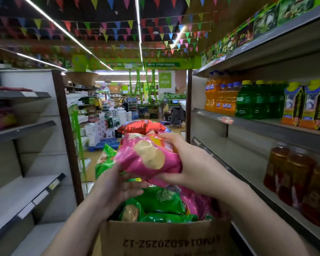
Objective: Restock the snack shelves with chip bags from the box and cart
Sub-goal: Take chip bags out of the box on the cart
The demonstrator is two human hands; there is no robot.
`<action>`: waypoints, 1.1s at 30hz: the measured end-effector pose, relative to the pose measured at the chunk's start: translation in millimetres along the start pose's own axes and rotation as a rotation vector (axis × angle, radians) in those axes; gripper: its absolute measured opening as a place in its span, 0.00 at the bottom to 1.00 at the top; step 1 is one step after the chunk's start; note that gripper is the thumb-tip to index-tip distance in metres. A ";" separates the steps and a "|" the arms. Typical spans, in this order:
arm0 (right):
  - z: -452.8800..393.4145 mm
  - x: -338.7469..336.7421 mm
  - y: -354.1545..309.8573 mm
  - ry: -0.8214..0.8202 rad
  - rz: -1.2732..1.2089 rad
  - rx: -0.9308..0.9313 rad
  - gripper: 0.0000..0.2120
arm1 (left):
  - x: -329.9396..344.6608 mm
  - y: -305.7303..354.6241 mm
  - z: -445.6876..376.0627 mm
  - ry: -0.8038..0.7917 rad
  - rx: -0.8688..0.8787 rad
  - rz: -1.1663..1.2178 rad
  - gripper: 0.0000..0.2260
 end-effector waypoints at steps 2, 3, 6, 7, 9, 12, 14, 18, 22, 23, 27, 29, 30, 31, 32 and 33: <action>-16.4 3.0 -17.1 -0.020 0.173 -0.163 0.36 | 6.4 -1.3 -3.0 -0.031 -0.037 0.162 0.23; -24.8 6.8 -22.7 -0.022 0.260 -0.247 0.34 | 8.7 -0.9 -5.1 -0.051 -0.057 0.207 0.28; -46.8 17.6 -28.4 0.004 0.418 -0.433 0.34 | 15.9 8.5 -6.6 -0.091 -0.047 0.229 0.32; -51.7 19.2 -27.4 0.021 0.432 -0.464 0.36 | 15.8 10.8 -6.6 -0.064 -0.031 0.239 0.29; -59.2 17.8 -23.7 0.068 0.414 -0.484 0.41 | 6.1 17.0 -8.5 0.063 0.040 0.242 0.23; -67.8 10.7 -6.4 0.200 0.211 -0.327 0.44 | -18.7 35.3 -7.9 0.299 0.225 0.293 0.18; -69.5 26.4 15.9 0.195 0.114 -0.135 0.40 | -37.6 49.9 -3.2 0.407 0.349 0.359 0.17; -53.1 125.2 43.1 -0.315 0.402 -0.080 0.38 | -62.9 64.1 6.6 0.502 0.455 0.392 0.19; -48.8 154.7 52.4 -0.461 0.477 -0.073 0.45 | -68.0 58.1 12.6 0.560 0.478 0.351 0.14; -50.7 154.0 51.7 -0.450 0.476 -0.078 0.44 | -68.8 56.5 14.2 0.573 0.489 0.322 0.13; -56.6 134.6 57.6 -0.459 0.171 0.011 0.37 | -72.5 54.7 21.1 0.605 0.536 0.240 0.12; -58.8 117.4 62.3 -0.449 -0.067 0.066 0.35 | -76.3 57.6 25.3 0.622 0.571 0.224 0.16; -59.5 106.9 64.1 -0.431 -0.178 0.091 0.33 | -78.9 59.2 27.1 0.632 0.592 0.216 0.17; -60.1 95.4 66.1 -0.400 -0.305 0.117 0.32 | -81.0 60.3 29.1 0.643 0.614 0.208 0.17; -61.0 81.7 67.1 -0.353 -0.443 0.149 0.33 | -82.0 61.3 31.1 0.654 0.639 0.200 0.16; -61.0 67.3 67.3 -0.292 -0.563 0.178 0.35 | -82.0 62.2 32.7 0.662 0.662 0.189 0.15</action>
Point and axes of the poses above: each hand's wrist, its own z-axis away from the middle knuckle, its own x-axis out of the palm, y = z × x, the point moved 9 cm from there along -z, towards the middle knuckle, and after that the axes turned 7 degrees about x, right-handed, at the moved point
